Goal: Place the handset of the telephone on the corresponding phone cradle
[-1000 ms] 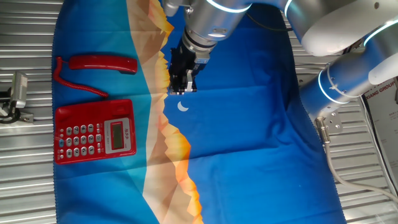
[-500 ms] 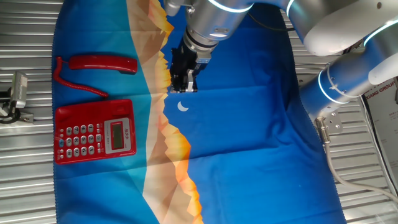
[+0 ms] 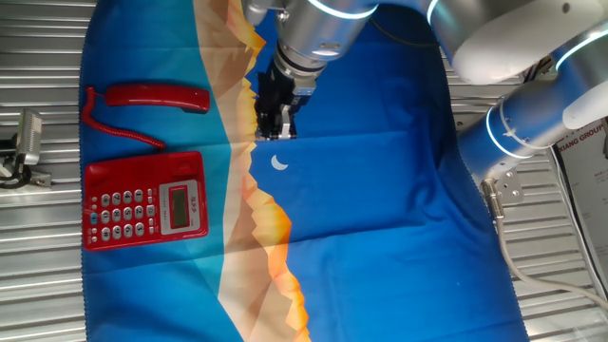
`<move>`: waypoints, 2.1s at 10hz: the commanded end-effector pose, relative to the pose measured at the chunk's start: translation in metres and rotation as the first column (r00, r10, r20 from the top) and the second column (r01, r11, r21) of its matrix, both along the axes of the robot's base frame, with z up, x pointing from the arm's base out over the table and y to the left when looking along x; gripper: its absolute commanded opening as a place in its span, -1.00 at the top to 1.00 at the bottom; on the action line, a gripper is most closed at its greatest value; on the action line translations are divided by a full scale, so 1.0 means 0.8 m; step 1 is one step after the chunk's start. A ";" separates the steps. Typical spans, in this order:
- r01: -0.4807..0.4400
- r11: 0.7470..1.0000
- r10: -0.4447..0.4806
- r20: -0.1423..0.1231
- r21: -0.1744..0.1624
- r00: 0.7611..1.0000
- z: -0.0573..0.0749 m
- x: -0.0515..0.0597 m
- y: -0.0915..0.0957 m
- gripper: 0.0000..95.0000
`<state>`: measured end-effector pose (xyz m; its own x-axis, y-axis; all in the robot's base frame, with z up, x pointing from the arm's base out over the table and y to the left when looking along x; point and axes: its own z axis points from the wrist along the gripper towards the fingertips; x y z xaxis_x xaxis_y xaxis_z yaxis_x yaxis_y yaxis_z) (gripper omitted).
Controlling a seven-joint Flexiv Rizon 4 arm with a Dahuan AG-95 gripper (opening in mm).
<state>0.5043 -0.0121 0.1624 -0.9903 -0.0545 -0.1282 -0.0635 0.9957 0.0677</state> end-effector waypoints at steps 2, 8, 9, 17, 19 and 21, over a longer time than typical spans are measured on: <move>0.001 1.000 -0.001 0.000 0.000 1.000 -0.003 0.006 -0.003 1.00; -0.026 1.000 0.026 -0.002 -0.007 1.000 -0.012 0.017 -0.018 1.00; -0.031 1.000 0.030 -0.002 -0.007 1.000 -0.016 0.019 -0.020 1.00; -0.079 0.997 0.079 -0.013 -0.022 0.997 -0.033 0.031 -0.037 1.00; -0.089 0.996 0.089 -0.012 -0.025 0.996 -0.033 0.032 -0.041 1.00; -0.096 0.995 0.096 -0.016 -0.026 0.995 -0.034 0.034 -0.044 1.00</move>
<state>0.5308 -0.0480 0.1353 -0.9827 -0.1494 -0.1092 -0.1548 0.9870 0.0432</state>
